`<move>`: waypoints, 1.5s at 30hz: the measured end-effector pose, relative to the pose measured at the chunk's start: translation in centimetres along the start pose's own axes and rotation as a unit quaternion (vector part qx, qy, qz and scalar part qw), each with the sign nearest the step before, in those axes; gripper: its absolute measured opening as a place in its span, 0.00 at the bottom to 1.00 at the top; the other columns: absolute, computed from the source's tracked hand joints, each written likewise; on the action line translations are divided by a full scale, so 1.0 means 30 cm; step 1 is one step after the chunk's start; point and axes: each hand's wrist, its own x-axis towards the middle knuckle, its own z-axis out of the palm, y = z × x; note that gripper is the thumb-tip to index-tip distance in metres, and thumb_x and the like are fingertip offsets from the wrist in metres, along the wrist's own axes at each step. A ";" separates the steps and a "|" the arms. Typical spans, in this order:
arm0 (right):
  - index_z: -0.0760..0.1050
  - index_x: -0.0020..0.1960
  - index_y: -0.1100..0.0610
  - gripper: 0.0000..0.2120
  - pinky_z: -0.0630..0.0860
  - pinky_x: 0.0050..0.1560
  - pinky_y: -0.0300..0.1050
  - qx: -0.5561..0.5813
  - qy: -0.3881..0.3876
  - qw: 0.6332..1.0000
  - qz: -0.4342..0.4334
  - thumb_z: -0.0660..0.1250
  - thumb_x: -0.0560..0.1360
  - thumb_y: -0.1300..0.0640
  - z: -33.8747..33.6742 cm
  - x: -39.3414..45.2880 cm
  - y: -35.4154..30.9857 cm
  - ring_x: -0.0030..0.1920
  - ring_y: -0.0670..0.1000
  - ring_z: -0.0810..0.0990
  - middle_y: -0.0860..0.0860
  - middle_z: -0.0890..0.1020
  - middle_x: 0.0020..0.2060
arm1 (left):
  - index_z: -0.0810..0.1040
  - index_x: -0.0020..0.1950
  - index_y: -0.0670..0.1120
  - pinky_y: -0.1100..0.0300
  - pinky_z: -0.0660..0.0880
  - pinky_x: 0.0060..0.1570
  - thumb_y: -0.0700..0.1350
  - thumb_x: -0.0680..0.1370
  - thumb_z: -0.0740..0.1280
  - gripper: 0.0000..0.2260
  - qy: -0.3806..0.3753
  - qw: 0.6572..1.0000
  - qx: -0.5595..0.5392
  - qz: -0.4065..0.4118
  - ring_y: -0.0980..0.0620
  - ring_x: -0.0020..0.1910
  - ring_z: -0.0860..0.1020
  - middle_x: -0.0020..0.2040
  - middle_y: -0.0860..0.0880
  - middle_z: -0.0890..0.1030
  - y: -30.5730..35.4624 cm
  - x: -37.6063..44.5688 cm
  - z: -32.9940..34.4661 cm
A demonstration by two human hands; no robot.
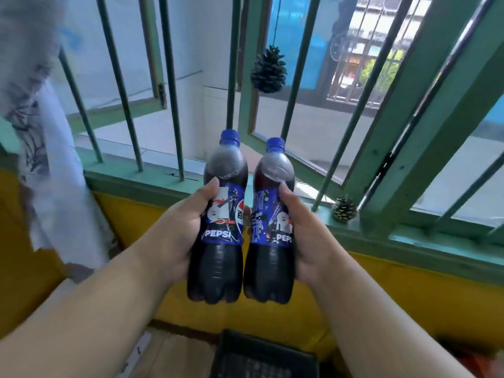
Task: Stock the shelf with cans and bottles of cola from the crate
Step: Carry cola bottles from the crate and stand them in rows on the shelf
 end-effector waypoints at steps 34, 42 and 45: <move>0.79 0.58 0.63 0.25 0.83 0.51 0.56 -0.200 -0.417 0.866 0.190 0.68 0.74 0.42 0.610 -0.685 0.519 0.47 0.58 0.87 0.59 0.87 0.48 | 0.80 0.62 0.41 0.42 0.78 0.57 0.57 0.72 0.67 0.26 0.579 0.752 -0.088 0.303 0.36 0.59 0.81 0.59 0.37 0.83 -0.364 -1.380 0.137; 0.76 0.63 0.61 0.23 0.80 0.58 0.62 -0.195 -0.497 0.820 0.208 0.63 0.80 0.44 0.934 -1.205 0.920 0.53 0.60 0.86 0.60 0.86 0.51 | 0.80 0.61 0.45 0.49 0.81 0.46 0.65 0.72 0.63 0.28 0.683 0.653 -0.024 0.326 0.45 0.47 0.86 0.50 0.43 0.86 -0.465 -2.054 0.162; 0.76 0.62 0.59 0.23 0.82 0.55 0.59 -0.185 -0.529 0.807 0.187 0.65 0.76 0.43 1.039 -1.383 1.018 0.50 0.58 0.87 0.57 0.87 0.49 | 0.80 0.60 0.46 0.54 0.81 0.40 0.65 0.78 0.58 0.25 0.719 0.619 -0.002 0.316 0.49 0.41 0.86 0.46 0.46 0.87 -0.489 -2.277 0.178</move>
